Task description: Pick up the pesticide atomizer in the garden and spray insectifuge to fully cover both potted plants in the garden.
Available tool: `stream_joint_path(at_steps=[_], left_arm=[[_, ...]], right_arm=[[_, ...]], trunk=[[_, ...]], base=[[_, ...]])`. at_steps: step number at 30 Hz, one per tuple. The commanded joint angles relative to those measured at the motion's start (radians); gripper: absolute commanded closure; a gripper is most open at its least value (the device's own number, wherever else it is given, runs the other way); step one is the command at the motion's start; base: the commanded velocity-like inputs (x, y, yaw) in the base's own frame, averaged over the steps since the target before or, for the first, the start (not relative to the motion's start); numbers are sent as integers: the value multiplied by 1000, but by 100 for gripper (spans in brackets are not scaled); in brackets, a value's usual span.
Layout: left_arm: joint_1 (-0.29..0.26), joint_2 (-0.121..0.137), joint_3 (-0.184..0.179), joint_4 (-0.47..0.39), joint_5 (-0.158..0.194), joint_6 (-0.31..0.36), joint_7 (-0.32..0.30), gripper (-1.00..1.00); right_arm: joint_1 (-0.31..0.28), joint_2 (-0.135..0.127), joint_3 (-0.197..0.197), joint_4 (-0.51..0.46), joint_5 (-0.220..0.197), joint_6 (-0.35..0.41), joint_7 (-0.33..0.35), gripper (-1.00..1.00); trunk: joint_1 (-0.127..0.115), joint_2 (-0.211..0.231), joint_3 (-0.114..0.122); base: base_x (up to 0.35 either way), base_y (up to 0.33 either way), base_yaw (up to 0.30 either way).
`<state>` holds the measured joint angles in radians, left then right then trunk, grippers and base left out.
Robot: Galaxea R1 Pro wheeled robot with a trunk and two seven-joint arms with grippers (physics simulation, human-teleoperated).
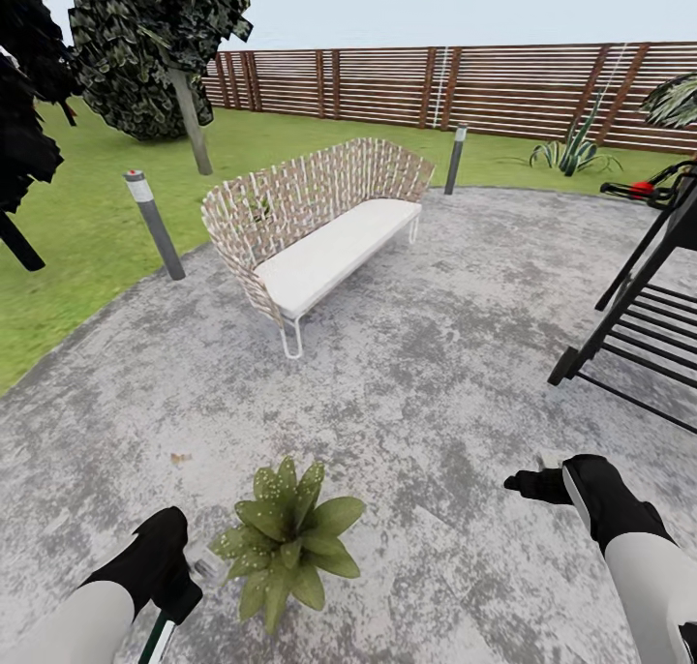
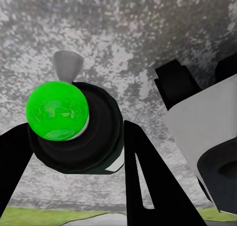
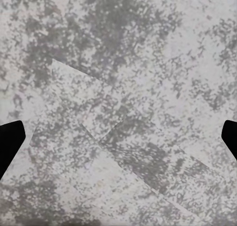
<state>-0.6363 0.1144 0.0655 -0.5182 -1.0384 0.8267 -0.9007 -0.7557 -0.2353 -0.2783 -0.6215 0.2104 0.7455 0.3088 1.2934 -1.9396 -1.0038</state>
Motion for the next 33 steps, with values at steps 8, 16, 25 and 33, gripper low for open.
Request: stream_joint_path(at_steps=[8, 16, 25, 33], left_arm=[[0, -1, 5, -2, -8, 3, -9, 100], [0, -2, 5, -2, -8, 3, -9, 100], [0, -2, 6, -2, -8, 3, -9, 100], [0, -2, 6, -2, -8, 3, -9, 100]], right_arm=[[-1, 1, -4, -1, 11, 4, 9, -100], [-1, 1, -4, -1, 11, 5, 9, -100], [-1, 1, -1, -1, 11, 5, 9, -100], [-1, 1, 0, -1, 11, 5, 9, -100]], trunk=[[0, 0, -1], [0, 0, -1], [0, 0, -1], [0, 0, -1]], base=[[0, -98, 2], [0, -11, 174], [0, 0, 172], [74, -84, 14]])
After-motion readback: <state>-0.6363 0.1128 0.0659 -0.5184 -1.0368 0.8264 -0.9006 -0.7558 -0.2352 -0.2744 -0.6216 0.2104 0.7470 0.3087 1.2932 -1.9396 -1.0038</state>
